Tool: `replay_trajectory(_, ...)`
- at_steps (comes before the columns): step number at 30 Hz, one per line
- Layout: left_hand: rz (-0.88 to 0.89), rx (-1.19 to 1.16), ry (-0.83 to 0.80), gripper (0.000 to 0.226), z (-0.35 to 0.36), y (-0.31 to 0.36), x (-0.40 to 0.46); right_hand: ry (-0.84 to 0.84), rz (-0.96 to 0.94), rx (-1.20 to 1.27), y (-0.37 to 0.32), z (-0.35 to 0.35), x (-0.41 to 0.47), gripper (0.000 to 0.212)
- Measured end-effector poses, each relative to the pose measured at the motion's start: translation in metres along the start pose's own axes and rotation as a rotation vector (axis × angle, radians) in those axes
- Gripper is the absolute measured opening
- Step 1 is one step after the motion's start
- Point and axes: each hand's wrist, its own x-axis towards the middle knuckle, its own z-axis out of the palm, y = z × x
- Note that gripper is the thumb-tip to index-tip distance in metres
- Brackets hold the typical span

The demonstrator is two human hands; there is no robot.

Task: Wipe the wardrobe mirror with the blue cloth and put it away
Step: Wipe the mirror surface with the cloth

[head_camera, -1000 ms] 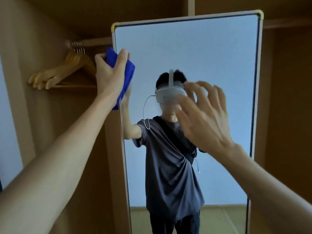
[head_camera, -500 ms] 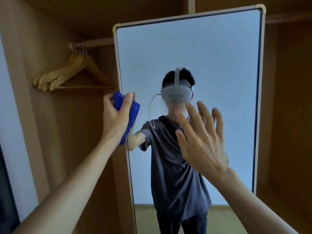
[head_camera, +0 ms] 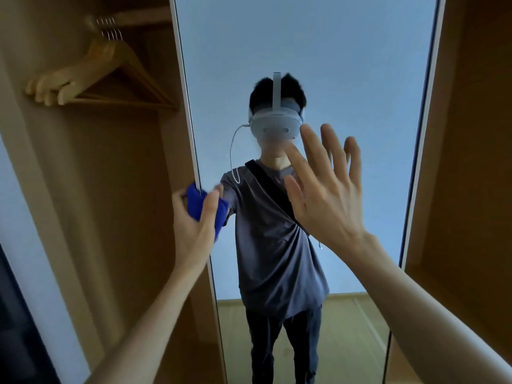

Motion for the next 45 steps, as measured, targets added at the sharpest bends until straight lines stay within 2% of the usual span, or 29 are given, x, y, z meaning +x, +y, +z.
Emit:
replay_trajectory(4,-0.107,0.032,-0.048,0.07,-0.01,-0.044,-0.048,0.001,-0.005,-0.018,0.001,0.001,0.0,0.044)
replay_trajectory(8,-0.111,0.068,-0.061,0.068,-0.012,-0.041,-0.044,0.004,-0.009,-0.032,0.002,0.001,0.0,0.043)
replay_trajectory(10,-0.071,0.033,-0.06,0.064,-0.009,-0.025,-0.029,0.007,-0.007,-0.044,0.001,0.002,-0.001,0.043)
replay_trajectory(14,0.003,-0.027,-0.024,0.04,-0.001,0.022,0.015,0.006,-0.001,-0.057,0.0,0.002,-0.002,0.043)
replay_trajectory(17,-0.001,-0.075,-0.034,0.035,0.0,0.032,0.032,0.025,-0.005,-0.057,0.001,0.003,-0.003,0.043)
replay_trajectory(21,-0.013,-0.014,-0.04,0.041,-0.002,0.006,0.002,0.046,-0.016,-0.055,0.003,0.007,-0.005,0.043)
replay_trajectory(25,-0.122,0.013,-0.085,0.066,-0.012,-0.042,-0.054,0.065,-0.022,-0.054,0.005,0.009,-0.005,0.043)
replay_trajectory(26,-0.156,0.025,-0.098,0.061,-0.014,-0.052,-0.068,0.068,-0.025,-0.054,0.005,0.009,-0.005,0.042)
replay_trajectory(29,-0.261,0.034,-0.143,0.026,-0.018,-0.074,-0.105,0.062,-0.023,-0.048,0.004,0.008,-0.006,0.043)
replay_trajectory(33,-0.351,0.045,-0.226,0.016,-0.029,-0.101,-0.142,0.029,-0.02,-0.024,0.003,0.0,-0.007,0.042)
replay_trajectory(34,-0.37,0.033,-0.224,0.018,-0.03,-0.106,-0.146,0.015,-0.023,-0.019,0.003,-0.003,-0.009,0.041)
replay_trajectory(36,-0.358,0.071,-0.211,0.047,-0.032,-0.108,-0.148,-0.022,-0.02,-0.009,0.003,-0.011,-0.022,0.038)
replay_trajectory(37,-0.354,0.077,-0.207,0.046,-0.031,-0.104,-0.145,-0.038,-0.016,0.003,0.001,-0.014,-0.032,0.036)
replay_trajectory(39,-0.341,0.075,-0.169,0.019,-0.027,-0.092,-0.127,-0.063,-0.012,0.029,-0.001,-0.015,-0.055,0.034)
replay_trajectory(40,-0.304,0.059,-0.142,0.021,-0.024,-0.084,-0.113,-0.078,-0.012,0.034,-0.003,-0.015,-0.066,0.034)
replay_trajectory(43,-0.111,-0.04,-0.116,0.066,-0.018,-0.046,-0.07,-0.125,-0.029,0.026,-0.005,-0.013,-0.082,0.039)
replay_trajectory(44,-0.07,-0.057,-0.115,0.069,-0.017,-0.037,-0.059,-0.127,-0.031,0.027,-0.005,-0.013,-0.083,0.039)
replay_trajectory(45,-0.046,-0.079,-0.13,0.062,-0.015,-0.03,-0.053,-0.121,-0.029,0.03,-0.005,-0.013,-0.083,0.039)
